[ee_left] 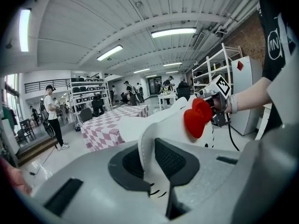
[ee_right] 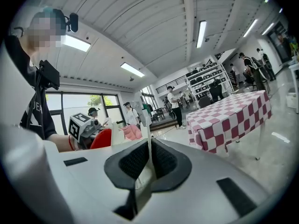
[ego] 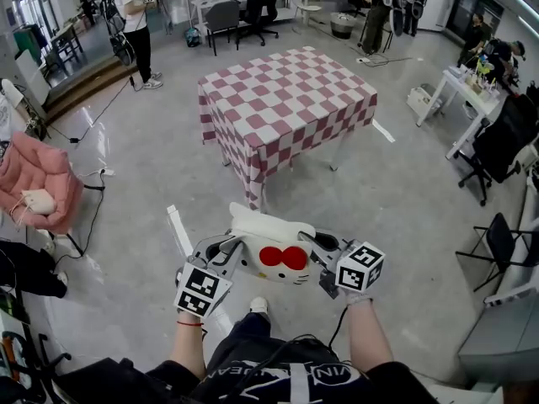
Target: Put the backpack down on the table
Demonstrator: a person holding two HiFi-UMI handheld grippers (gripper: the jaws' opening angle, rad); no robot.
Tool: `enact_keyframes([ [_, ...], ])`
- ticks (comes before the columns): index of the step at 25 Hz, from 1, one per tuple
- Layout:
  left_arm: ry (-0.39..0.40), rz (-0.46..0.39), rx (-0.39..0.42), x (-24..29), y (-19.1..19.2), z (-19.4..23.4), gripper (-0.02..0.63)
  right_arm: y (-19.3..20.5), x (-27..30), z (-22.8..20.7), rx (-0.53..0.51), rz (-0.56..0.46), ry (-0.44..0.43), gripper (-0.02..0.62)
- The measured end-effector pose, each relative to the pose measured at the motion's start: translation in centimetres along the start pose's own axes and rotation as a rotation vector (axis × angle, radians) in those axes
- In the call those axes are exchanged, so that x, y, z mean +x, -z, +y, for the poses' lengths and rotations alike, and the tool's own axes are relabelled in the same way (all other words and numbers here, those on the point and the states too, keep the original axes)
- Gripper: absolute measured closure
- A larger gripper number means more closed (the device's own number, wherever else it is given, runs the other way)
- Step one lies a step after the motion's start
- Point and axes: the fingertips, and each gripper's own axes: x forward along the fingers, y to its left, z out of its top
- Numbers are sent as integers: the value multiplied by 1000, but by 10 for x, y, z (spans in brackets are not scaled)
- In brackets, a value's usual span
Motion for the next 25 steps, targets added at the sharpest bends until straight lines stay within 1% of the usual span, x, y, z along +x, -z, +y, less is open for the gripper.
enact_keyframes([
  [8, 40, -6, 21, 48, -15, 55, 557, -24, 42, -48, 3, -7, 43, 584],
  [14, 68, -8, 32, 73, -16, 88, 557, -31, 71, -73, 12, -5, 72, 584],
  [20, 69, -25, 43, 91, -17, 117, 557, -37, 97, -93, 17, -23, 79, 584],
  [25, 56, -37, 34, 95, -22, 134, 557, -49, 114, -103, 13, -23, 74, 584],
])
